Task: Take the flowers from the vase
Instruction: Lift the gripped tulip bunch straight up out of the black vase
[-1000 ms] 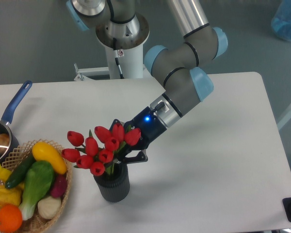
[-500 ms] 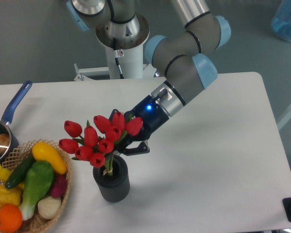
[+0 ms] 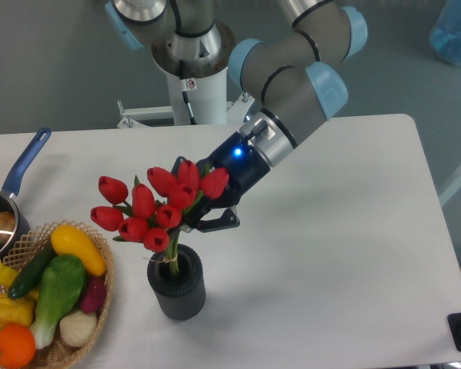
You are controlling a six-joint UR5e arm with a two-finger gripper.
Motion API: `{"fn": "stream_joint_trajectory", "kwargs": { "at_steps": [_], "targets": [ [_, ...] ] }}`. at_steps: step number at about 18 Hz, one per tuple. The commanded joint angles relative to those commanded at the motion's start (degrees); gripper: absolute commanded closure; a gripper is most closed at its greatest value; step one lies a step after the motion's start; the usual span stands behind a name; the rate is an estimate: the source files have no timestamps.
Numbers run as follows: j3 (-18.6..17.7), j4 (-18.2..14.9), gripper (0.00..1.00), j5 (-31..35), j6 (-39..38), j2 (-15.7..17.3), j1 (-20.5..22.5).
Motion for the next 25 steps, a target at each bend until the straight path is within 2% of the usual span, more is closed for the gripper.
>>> {"fn": "stream_joint_trajectory", "kwargs": {
  "at_steps": [3, 7, 11, 16, 25],
  "targets": [
    [0.1, 0.1, 0.82, -0.7, -0.2, 0.4, 0.4],
    [0.1, 0.0, 0.82, -5.1, -0.4, 1.0, 2.0],
    [0.4, 0.0, 0.82, -5.4, -0.5, 1.5, 2.2],
    [1.3, 0.0, 0.82, -9.8, -2.6, 2.7, 5.4],
    [3.1, -0.3, 0.82, -7.6, -4.9, 3.4, 11.2]
  ]
}}
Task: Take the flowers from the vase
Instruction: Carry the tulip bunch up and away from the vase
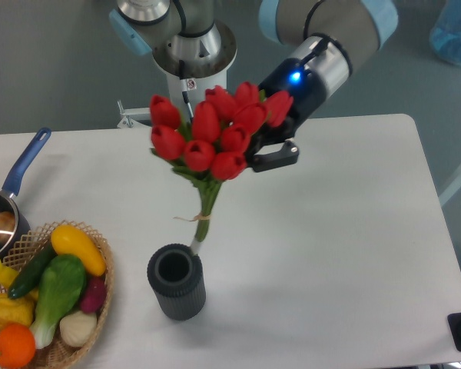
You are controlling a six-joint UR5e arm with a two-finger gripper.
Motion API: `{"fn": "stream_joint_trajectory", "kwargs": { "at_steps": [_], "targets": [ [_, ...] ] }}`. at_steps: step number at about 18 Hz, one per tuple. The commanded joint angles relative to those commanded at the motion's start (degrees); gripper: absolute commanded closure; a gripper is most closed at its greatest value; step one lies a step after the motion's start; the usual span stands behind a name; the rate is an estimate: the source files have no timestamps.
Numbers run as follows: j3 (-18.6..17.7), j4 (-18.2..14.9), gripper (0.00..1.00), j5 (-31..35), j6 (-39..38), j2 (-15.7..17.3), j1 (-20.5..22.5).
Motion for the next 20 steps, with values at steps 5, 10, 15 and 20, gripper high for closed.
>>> {"fn": "stream_joint_trajectory", "kwargs": {
  "at_steps": [5, 10, 15, 20],
  "targets": [
    [2.1, -0.1, 0.82, 13.2, -0.5, -0.4, 3.9],
    [3.5, -0.1, 0.82, 22.8, -0.1, -1.1, 8.0],
    [5.1, -0.4, 0.83, 36.2, 0.5, -2.6, 7.8],
    [5.1, -0.4, 0.83, 37.5, 1.8, -2.6, 8.2]
  ]
}}
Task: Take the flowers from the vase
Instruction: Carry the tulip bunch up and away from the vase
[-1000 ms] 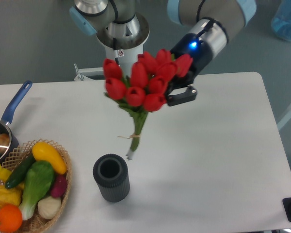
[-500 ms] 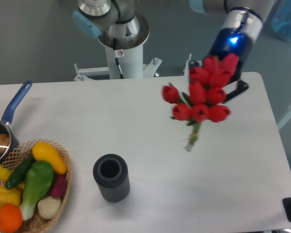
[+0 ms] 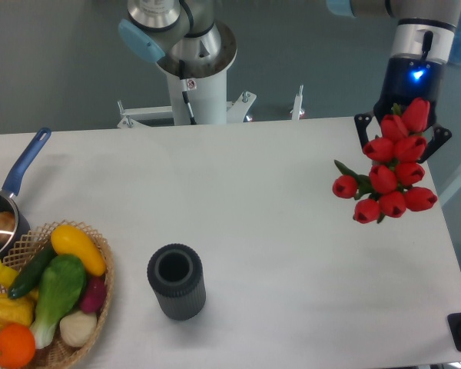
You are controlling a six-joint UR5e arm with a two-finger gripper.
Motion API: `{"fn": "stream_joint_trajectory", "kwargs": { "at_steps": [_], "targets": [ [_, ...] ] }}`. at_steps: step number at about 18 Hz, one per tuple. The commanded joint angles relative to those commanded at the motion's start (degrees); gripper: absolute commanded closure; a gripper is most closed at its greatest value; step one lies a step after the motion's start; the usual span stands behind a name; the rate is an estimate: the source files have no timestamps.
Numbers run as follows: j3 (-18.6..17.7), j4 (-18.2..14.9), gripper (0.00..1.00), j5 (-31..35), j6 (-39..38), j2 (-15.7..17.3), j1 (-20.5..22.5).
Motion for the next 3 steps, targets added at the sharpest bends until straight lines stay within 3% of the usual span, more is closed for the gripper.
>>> {"fn": "stream_joint_trajectory", "kwargs": {
  "at_steps": [3],
  "targets": [
    [0.0, 0.1, 0.83, 0.1, 0.0, 0.0, -0.2]
  ]
}}
